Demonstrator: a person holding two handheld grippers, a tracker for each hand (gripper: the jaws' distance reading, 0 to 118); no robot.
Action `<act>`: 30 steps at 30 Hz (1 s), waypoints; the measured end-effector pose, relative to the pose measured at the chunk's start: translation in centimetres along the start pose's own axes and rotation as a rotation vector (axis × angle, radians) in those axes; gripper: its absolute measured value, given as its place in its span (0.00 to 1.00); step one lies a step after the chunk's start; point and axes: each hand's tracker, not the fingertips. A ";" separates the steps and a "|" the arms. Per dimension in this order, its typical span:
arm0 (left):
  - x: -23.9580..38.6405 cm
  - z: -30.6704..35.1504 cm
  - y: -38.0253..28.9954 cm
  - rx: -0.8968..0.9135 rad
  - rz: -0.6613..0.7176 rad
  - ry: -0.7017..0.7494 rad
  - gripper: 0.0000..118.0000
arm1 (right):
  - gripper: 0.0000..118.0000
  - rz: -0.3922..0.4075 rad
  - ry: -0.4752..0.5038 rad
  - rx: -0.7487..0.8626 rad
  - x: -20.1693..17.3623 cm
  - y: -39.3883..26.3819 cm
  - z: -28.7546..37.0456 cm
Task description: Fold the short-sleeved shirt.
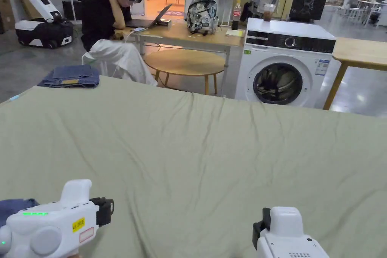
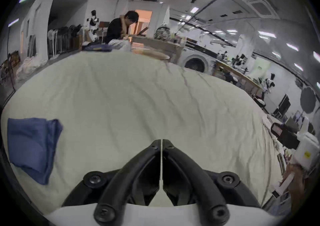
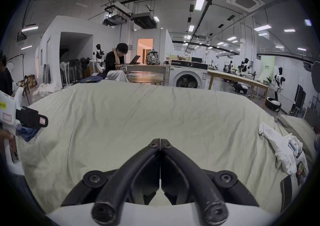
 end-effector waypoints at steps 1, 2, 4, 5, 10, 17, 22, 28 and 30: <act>1.6 0.1 -0.2 0.022 -0.019 0.003 0.00 | 0.00 -0.003 -0.005 0.002 0.3 0.1 0.1; 3.6 0.1 -0.4 0.049 -0.041 0.016 0.00 | 0.00 -0.006 -0.013 0.008 0.6 0.2 0.3; 6.2 0.2 -0.5 0.096 -0.090 0.026 0.00 | 0.00 -0.012 -0.024 0.016 1.2 0.4 0.7; 7.7 0.3 -0.6 0.142 -0.119 0.040 0.00 | 0.00 -0.018 -0.033 0.022 1.6 0.5 0.9; 12.9 1.1 -0.6 0.270 -0.204 0.073 0.00 | 0.00 -0.061 -0.067 0.052 3.3 1.2 1.7; 16.7 2.1 -0.6 0.361 -0.248 0.116 0.00 | 0.00 -0.102 -0.109 0.099 5.1 2.0 2.9; 17.4 2.5 -0.7 0.390 -0.267 0.101 0.00 | 0.00 -0.089 -0.129 0.144 5.6 2.1 3.5; 17.4 2.6 -0.7 0.399 -0.260 0.090 0.00 | 0.00 -0.100 -0.129 0.149 5.7 2.1 3.4; 17.3 2.7 -0.6 0.399 -0.260 0.091 0.00 | 0.00 -0.098 -0.126 0.147 5.6 2.0 3.4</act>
